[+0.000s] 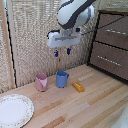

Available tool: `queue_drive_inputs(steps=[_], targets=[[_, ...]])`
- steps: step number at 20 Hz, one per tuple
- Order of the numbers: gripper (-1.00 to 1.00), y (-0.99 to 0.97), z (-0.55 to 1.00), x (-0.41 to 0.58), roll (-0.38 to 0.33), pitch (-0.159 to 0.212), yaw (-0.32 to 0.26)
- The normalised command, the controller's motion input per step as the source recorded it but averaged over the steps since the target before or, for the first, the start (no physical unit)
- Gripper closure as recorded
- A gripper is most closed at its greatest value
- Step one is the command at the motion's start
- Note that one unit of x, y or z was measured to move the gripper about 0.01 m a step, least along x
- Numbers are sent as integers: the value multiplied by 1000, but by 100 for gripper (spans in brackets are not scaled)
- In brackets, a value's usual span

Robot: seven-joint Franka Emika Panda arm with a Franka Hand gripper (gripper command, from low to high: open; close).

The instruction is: Please adjust your gripper to match the height of the lower drawer handle. Progress your gripper onward until it happens to touch the drawer handle. Now, firmly take hold of it with your gripper, then steadily retract it to swing the drawer wide open.

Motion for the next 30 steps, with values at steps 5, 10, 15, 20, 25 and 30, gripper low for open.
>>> queue_drive_inputs(steps=[5,10,15,20,25,30], targets=[[-100,-103,-30,13,-312,-84,192],[-100,-125,-38,0,-327,-111,187],[-100,-123,-44,0,-328,-116,186],[-100,-138,-78,0,-345,-89,173],[-100,-157,-109,0,-363,-59,159],[-100,-271,-54,-73,-375,-31,115]])
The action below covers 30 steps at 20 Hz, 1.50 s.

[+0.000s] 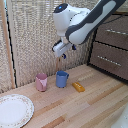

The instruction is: Please adjust your gripper to match the height of the lower drawer handle. Progress your gripper onward until it happens to touch the drawer handle. Now, firmly take hold of it with your gripper, then steadily retract it to swing the drawer wide open.

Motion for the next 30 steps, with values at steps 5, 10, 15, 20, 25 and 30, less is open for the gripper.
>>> queue_drive_inputs(steps=[5,10,15,20,25,30], targets=[[-100,-513,-13,-317,-375,-7,12],[-100,-527,-103,-298,-375,0,0],[-100,-398,-162,-150,-375,-11,63],[-100,-203,-256,0,-310,-1,214],[-100,-250,-308,-68,-265,24,202],[-100,-310,-241,-230,-261,9,166]])
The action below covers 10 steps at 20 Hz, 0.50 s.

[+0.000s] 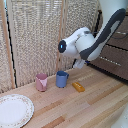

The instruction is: Please adjust your gripper to match the height of the lower drawer handle. Progress your gripper onward until it happens to touch the drawer handle. Now, firmly take hold of it with your gripper, then steadily retract it to swing the drawer wide open.

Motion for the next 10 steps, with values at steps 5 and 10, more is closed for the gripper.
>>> queue_drive_inputs(steps=[5,10], targets=[[-100,-290,-151,-270,-271,0,170],[-100,-254,-126,-197,-246,-30,218]])
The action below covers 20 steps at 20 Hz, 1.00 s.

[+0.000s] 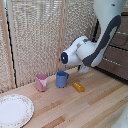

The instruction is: Please adjust your gripper to match the height of the lower drawer handle. Progress your gripper onward until it happens to touch the drawer handle. Now, firmly take hold of it with your gripper, then steadily retract it to swing the drawer wide open.

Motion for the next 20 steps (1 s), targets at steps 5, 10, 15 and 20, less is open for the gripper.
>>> queue_drive_inputs(steps=[5,10,15,20], targets=[[-100,-276,-154,-96,-183,-27,256],[-100,-433,-25,-182,-103,-27,219],[-100,-697,0,-285,-9,-12,133],[-100,-799,0,-207,3,-14,97]])
